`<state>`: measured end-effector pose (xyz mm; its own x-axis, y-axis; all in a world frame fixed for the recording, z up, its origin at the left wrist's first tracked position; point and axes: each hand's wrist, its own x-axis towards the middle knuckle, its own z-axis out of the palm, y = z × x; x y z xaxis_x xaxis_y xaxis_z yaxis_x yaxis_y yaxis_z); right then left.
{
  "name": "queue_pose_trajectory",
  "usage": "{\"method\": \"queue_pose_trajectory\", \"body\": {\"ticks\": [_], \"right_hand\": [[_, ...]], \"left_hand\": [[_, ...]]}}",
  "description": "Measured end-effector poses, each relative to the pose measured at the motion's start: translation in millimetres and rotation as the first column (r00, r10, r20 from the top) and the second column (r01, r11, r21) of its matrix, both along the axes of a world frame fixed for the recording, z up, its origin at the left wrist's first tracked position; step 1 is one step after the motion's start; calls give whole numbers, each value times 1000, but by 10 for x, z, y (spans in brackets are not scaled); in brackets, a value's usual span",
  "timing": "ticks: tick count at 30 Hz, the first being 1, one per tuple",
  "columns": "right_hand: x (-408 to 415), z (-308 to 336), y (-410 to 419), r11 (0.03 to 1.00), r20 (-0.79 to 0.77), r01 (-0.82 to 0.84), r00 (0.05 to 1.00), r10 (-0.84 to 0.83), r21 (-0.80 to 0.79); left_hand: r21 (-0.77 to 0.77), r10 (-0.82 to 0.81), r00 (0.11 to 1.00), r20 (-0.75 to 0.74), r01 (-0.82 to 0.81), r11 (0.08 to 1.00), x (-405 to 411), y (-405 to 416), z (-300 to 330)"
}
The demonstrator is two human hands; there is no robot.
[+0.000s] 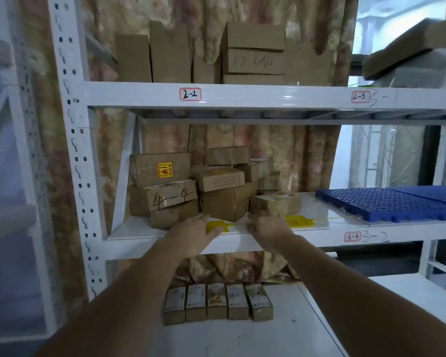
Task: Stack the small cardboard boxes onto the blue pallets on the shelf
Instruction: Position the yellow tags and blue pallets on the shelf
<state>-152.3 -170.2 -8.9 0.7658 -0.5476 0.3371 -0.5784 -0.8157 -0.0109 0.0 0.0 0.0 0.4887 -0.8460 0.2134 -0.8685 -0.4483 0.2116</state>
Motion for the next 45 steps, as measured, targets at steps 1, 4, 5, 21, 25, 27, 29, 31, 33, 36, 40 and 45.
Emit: {"method": "queue_pose_trajectory", "body": {"ticks": [1, 4, 5, 21, 25, 27, 29, 31, 33, 36, 40, 45], "right_hand": [[30, -6, -34, 1000, -19, 13, 1000, -13, 3], [60, -79, -145, 1000, -23, 25, 999, -25, -7], [68, -103, -175, 1000, 9, 14, 1000, -14, -16], [-348, -142, 375, 982, 455, -179, 880, 137, 51], [-769, -119, 509, 987, 494, -161, 860, 129, 23], [-1004, -129, 511, 988, 502, -151, 856, 118, 24], [-1251, -145, 474, 991, 490, -128, 867, 92, 41], [-1523, -151, 414, 995, 476, -88, 877, 57, 42], [-1811, -137, 327, 998, 466, -43, 885, 18, 43], [-2255, -100, 149, 997, 472, 27, 880, -55, 67], [-2893, -66, -163, 994, 480, 92, 871, -109, 59], [-3630, -28, -666, 988, 469, 139, 869, -156, 72]], "left_hand": [[23, -9, 1000, 0, 9, 1000, 17, -55, -28], [102, -23, 999, 25, 20, 995, 38, -119, -105], [115, -31, 999, 42, 26, 993, 53, -131, -138], [-280, -50, 999, 4, 49, 959, -89, 470, -363], [-373, -204, 961, -188, 123, 920, -388, 564, -331], [-408, -245, 949, -198, 147, 901, -586, 535, -313], [-460, -277, 933, -228, 148, 875, -789, 447, -296], [-501, -314, 914, -258, 152, 852, -1018, 328, -284], [-516, -349, 897, -271, 171, 839, -1249, 167, -292], [-543, -409, 871, -273, 211, 813, -1646, -119, -299], [-573, -456, 828, -327, 210, 792, -2191, -581, -241], [-598, -494, 805, -328, 228, 768, -2848, -1211, -224]]}}
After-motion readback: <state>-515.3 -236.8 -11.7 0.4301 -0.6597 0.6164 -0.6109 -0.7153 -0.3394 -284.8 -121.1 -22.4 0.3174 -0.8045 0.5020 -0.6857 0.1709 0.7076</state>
